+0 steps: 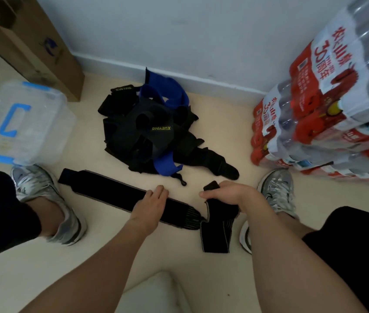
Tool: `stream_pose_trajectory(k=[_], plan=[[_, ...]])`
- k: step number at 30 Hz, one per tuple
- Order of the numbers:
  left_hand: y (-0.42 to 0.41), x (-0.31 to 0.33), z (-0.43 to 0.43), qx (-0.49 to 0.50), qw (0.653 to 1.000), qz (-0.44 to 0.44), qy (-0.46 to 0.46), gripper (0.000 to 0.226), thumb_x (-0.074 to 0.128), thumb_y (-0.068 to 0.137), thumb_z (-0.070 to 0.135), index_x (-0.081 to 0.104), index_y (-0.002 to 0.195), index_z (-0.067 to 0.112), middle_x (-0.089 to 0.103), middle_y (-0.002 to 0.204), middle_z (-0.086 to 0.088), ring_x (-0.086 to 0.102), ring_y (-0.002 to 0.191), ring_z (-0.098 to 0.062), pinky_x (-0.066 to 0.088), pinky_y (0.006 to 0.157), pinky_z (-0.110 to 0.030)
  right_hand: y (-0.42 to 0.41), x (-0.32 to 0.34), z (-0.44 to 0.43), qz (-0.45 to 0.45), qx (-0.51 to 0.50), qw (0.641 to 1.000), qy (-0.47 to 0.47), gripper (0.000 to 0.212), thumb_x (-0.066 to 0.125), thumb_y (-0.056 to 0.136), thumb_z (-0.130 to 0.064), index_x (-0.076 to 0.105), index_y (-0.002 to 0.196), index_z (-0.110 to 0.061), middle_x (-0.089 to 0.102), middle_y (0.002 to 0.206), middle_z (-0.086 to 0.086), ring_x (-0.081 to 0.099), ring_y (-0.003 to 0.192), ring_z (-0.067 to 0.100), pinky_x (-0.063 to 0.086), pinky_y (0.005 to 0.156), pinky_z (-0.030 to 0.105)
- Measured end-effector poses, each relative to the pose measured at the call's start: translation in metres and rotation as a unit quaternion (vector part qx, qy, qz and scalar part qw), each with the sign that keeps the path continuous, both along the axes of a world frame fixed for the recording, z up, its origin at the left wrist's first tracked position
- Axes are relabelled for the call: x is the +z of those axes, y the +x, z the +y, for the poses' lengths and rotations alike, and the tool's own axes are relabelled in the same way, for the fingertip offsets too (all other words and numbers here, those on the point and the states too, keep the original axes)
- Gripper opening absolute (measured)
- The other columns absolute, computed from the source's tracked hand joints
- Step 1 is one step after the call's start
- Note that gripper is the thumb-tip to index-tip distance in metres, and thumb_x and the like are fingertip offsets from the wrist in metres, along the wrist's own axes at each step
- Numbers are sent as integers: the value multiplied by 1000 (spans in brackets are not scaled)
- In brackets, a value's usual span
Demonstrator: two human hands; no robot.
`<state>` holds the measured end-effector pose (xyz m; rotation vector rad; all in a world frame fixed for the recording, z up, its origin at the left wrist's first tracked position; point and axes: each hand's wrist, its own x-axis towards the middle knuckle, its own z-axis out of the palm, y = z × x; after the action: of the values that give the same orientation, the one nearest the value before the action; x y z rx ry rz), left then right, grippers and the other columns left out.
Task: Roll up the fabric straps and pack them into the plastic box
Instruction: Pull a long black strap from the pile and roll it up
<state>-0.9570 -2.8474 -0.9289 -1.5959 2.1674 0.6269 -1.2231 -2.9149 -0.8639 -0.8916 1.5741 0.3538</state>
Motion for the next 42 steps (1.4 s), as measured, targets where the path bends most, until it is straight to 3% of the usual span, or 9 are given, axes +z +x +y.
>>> stream_pose_trajectory(k=[7, 10, 15, 19, 24, 29, 33, 37, 42], plan=[[13, 3, -5, 26, 998, 6, 59, 70, 77, 87, 2, 34, 140, 19, 37, 136, -9, 63, 105, -33, 59, 85, -48, 15, 35, 17, 108, 304, 946, 15, 76, 86, 76, -69, 67, 125, -14, 65, 116, 3, 65, 103, 25, 55, 87, 36], [16, 2, -4, 15, 998, 28, 57, 58, 75, 88, 2, 41, 134, 12, 32, 140, -9, 62, 103, -33, 58, 83, -46, 29, 34, 27, 77, 277, 957, -31, 68, 87, 77, -70, 64, 110, -16, 69, 114, 4, 68, 105, 26, 60, 95, 40], [22, 1, -7, -30, 999, 5, 38, 40, 67, 96, -1, 48, 131, 8, 41, 139, -7, 64, 101, -30, 56, 77, -42, 41, 32, 29, 46, 207, 975, -71, 71, 87, 83, -60, 61, 126, -10, 63, 112, 2, 64, 108, 25, 58, 97, 40], [32, -1, -14, -37, 997, 17, 69, 44, 62, 99, 0, 48, 139, 11, 54, 134, -11, 63, 112, -31, 57, 91, -41, 43, 30, 26, 67, 208, 972, -90, 75, 89, 83, -53, 56, 134, -9, 60, 122, 4, 62, 113, 26, 58, 100, 43], [45, 4, -21, -16, 985, 55, 160, 31, 61, 107, 15, 67, 137, 14, 54, 142, -10, 60, 125, -29, 51, 105, -36, 55, 43, 17, 50, 209, 975, -61, 53, 85, 64, -40, 67, 109, -19, 71, 112, 4, 71, 98, 23, 65, 85, 39], [45, 53, -41, 77, 947, 144, 277, 18, 62, 104, 21, 69, 114, 34, 71, 117, -4, 73, 88, -20, 61, 66, -26, 82, 59, 14, -33, 160, 982, -99, 68, 84, 74, -27, 67, 140, -28, 68, 126, 0, 67, 114, 22, 58, 104, 40], [40, 112, -64, 95, 932, 192, 292, 21, 73, 98, 26, 76, 117, 35, 74, 118, 2, 70, 109, -20, 65, 81, -33, 106, 76, 18, -111, 151, 981, -48, 44, 73, 82, -32, 78, 122, -15, 83, 103, 0, 70, 101, 20, 52, 111, 43], [46, 175, -85, 90, 940, 172, 280, 12, 78, 93, 30, 78, 93, 42, 72, 102, 12, 66, 104, -12, 58, 77, -28, 121, 112, 18, -130, 158, 979, -9, 38, 68, 84, -38, 84, 109, -14, 84, 111, -7, 64, 93, 10, 50, 89, 28], [71, 252, -102, 105, 958, 141, 225, 14, 71, 94, 29, 73, 82, 36, 66, 95, 5, 63, 94, -18, 57, 76, -31, 124, 181, -1, -202, 97, 975, -13, 44, 72, 79, -39, 87, 104, -5, 83, 113, 10, 70, 79, 17, 59, 81, 31]])
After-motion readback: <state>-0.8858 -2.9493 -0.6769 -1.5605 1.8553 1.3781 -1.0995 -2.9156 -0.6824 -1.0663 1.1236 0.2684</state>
